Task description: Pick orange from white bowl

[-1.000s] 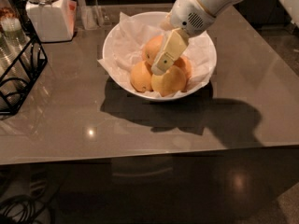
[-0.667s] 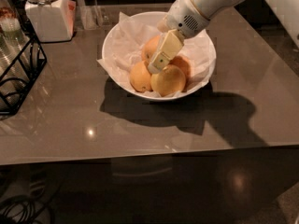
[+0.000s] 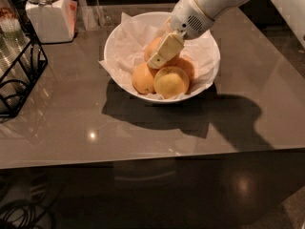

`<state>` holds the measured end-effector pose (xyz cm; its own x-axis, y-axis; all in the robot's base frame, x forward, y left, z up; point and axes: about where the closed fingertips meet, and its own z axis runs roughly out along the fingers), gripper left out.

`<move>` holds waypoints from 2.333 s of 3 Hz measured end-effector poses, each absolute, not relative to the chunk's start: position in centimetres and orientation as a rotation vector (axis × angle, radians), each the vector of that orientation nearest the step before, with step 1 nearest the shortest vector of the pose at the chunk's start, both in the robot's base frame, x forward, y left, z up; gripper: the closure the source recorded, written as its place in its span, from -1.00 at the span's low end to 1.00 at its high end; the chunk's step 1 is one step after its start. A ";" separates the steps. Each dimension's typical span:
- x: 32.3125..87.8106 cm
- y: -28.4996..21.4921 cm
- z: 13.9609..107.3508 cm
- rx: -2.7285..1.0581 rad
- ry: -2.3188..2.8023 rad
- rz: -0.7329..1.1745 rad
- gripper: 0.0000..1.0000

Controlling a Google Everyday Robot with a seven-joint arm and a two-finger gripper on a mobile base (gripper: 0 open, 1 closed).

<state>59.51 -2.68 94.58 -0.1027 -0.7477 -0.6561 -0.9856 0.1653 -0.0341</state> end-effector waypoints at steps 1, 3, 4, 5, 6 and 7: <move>59.5 -2.7 94.6 -1.636 1.908 0.575 -0.18; 59.9 -3.0 93.9 -1.615 1.921 0.560 -0.14; 60.3 -3.3 93.6 -1.604 1.928 0.538 -0.22; 60.5 -3.6 93.3 -1.604 1.932 0.520 -0.40; 60.8 -3.9 92.9 -1.601 1.935 0.497 -0.02; 60.5 -3.9 93.2 -1.599 1.888 0.453 0.45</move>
Offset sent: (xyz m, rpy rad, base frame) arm 0.0000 0.0000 0.0000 0.0000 0.0000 0.0000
